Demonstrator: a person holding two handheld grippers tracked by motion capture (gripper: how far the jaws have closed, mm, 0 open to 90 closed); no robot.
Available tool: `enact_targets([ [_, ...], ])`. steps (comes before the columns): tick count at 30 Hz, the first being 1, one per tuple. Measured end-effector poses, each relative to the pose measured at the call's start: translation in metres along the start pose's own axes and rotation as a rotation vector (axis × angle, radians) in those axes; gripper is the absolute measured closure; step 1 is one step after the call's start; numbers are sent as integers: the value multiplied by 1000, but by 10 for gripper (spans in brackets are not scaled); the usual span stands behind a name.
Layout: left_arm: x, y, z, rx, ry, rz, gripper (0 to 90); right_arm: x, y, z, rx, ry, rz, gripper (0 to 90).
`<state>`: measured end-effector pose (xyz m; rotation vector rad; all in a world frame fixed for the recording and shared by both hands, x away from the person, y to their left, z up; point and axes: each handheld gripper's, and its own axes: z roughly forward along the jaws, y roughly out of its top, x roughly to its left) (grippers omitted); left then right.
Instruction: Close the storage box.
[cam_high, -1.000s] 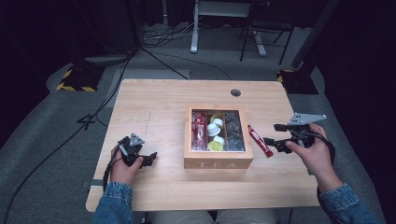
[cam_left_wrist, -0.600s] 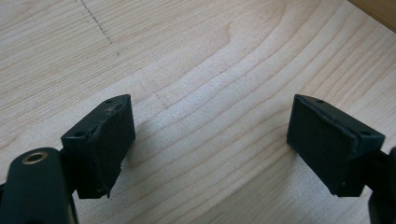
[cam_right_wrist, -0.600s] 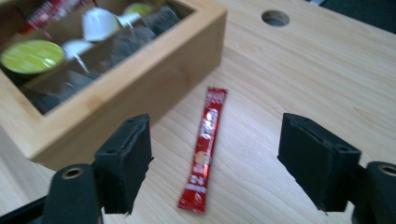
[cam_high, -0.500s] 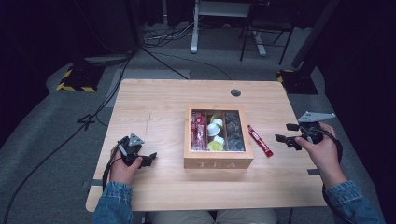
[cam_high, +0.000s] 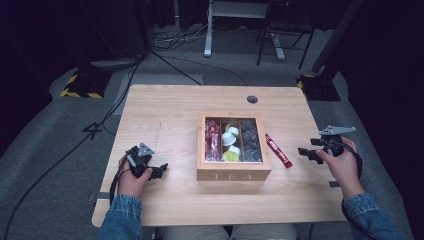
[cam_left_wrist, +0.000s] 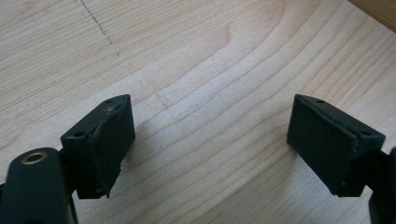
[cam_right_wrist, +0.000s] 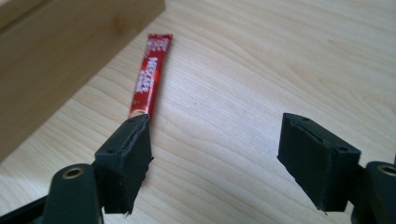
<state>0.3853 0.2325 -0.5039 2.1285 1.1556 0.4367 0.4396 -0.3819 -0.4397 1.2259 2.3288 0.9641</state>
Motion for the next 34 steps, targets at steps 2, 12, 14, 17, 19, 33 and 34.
enact_targets([
  [2, 0, 0, 0, 0, 0, 0, 154, -3, -5, 4, 6, -4, 7, 263],
  [12, 0, 0, 0, -1, 0, -2, 153, -3, -24, 20, 23, -47, 17, 262],
  [14, 0, 0, 1, -2, 0, -3, 153, -3, -32, 26, 22, -52, 35, 262],
  [17, 0, 0, 1, -1, 0, -3, 153, -2, -36, 29, 21, -49, 49, 263],
  [19, 0, 1, 1, -1, 1, 0, 153, -1, -41, 32, 9, -57, 54, 258],
  [33, -1, 1, 1, 1, 11, -12, 152, 3, -53, 37, -55, -105, 71, 179],
  [34, -1, 1, 1, 1, 13, -17, 152, 3, -53, 37, -55, -105, 71, 179],
])
